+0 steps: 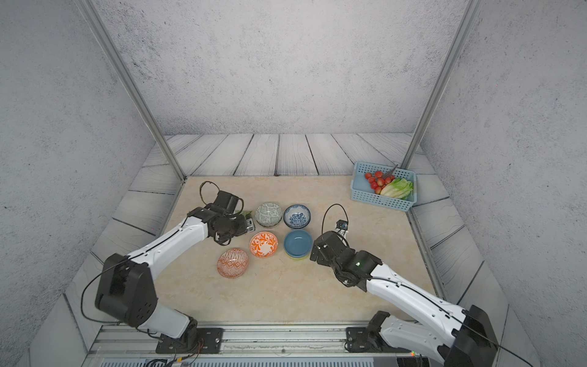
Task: Stack the bowls
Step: Move the bowl to the center of the board, then pick up the bowl from the center of the board.
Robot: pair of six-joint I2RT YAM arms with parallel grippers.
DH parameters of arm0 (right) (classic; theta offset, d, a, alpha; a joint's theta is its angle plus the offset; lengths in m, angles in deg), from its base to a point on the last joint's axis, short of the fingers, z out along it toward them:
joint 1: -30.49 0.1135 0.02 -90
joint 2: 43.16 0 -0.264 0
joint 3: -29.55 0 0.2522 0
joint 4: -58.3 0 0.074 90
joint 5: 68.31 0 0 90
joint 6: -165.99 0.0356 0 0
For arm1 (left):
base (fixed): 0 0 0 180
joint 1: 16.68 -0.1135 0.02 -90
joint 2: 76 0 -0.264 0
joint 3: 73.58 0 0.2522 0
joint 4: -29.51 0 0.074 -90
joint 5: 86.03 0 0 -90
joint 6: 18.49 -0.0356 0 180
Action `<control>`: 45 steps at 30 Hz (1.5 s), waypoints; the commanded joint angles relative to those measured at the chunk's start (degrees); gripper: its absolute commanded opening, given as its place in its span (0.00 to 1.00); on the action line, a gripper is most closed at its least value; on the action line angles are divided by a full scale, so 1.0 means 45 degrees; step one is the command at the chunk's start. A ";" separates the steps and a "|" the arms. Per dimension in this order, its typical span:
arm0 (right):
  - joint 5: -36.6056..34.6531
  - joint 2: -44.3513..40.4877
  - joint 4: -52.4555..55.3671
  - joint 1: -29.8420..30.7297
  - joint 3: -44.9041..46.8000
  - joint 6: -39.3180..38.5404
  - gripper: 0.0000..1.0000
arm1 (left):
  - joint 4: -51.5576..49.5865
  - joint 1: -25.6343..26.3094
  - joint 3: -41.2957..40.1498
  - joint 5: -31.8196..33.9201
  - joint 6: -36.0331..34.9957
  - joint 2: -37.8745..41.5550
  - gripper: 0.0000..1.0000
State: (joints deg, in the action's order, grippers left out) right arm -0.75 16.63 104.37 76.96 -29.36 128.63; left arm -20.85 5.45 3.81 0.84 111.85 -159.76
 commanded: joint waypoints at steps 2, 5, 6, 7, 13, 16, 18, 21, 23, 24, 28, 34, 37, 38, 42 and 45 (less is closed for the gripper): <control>0.0242 -0.0161 0.0066 0.0003 -0.0104 -0.0163 0.99 | -0.2047 -0.0330 -0.1423 0.0824 -0.0013 0.1924 1.00; 0.0398 -0.0142 0.0122 0.0001 -0.0157 -0.0213 0.99 | -0.2283 -0.0566 -0.2493 0.0885 0.0151 0.3398 0.99; 0.0457 -0.0118 0.0148 -0.0004 -0.0189 -0.0231 0.99 | -0.2317 -0.0643 -0.2851 0.0850 0.0174 0.3798 0.98; 0.0487 -0.0105 0.0178 0.0002 -0.0210 -0.0233 0.99 | -0.2353 -0.0690 -0.3126 0.0811 0.0203 0.4224 0.96; 0.0603 -0.0106 0.0220 0.0003 -0.0183 -0.0233 0.99 | -0.2821 -0.0854 -0.4251 0.0480 0.0295 0.4848 0.77; 0.0646 -0.0083 0.0213 0.0002 -0.0183 -0.0233 0.99 | -0.2693 -0.0889 -0.4522 0.0124 0.0553 0.4419 0.68; 0.0653 -0.0064 0.0252 -0.0005 -0.0201 -0.0219 0.98 | -0.2540 -0.0927 -0.4691 -0.0117 0.0650 0.3996 0.65; 0.0650 -0.0066 0.0246 0.0003 -0.0183 -0.0214 0.99 | -0.2257 -0.1020 -0.4891 -0.0538 0.0645 0.3374 0.61; 0.0631 -0.0052 0.0210 0.0003 -0.0183 -0.0217 0.99 | -0.2065 -0.1060 -0.4901 -0.0779 0.0617 0.3067 0.58; 0.0640 -0.0026 0.0190 0.0003 -0.0183 -0.0214 0.99 | -0.1928 -0.1069 -0.4908 -0.0891 0.0625 0.2941 0.58; 0.0632 0.0071 0.0212 0.0003 -0.0249 -0.0233 0.99 | -0.1506 -0.1070 -0.4927 -0.1209 0.0684 0.2535 0.48; 0.0592 0.0082 0.0139 0.0003 -0.0222 -0.0233 0.99 | -0.1342 -0.1070 -0.5010 -0.1316 0.0684 0.2379 0.26; 0.0591 0.0092 0.0133 0.0003 -0.0222 -0.0253 0.99 | -0.1321 -0.1070 -0.5040 -0.1353 0.0685 0.2418 0.18; 0.0591 0.0078 0.0108 0.0003 -0.0222 -0.0253 0.99 | -0.1320 -0.1070 -0.5040 -0.1373 0.0685 0.2411 0.15; 0.0591 0.0032 0.0105 0.0003 -0.0202 -0.0253 0.99 | -0.1372 -0.1070 -0.4951 -0.1373 0.0637 0.2293 0.02; 0.0582 -0.0056 0.0111 0.0013 -0.0168 -0.0253 0.99 | -0.1540 -0.1070 -0.4855 -0.1374 0.0607 0.2345 0.00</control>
State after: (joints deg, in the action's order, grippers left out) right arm 2.12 16.63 104.42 76.96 -29.36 127.95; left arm -25.42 0.95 -17.91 -6.07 115.30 -148.81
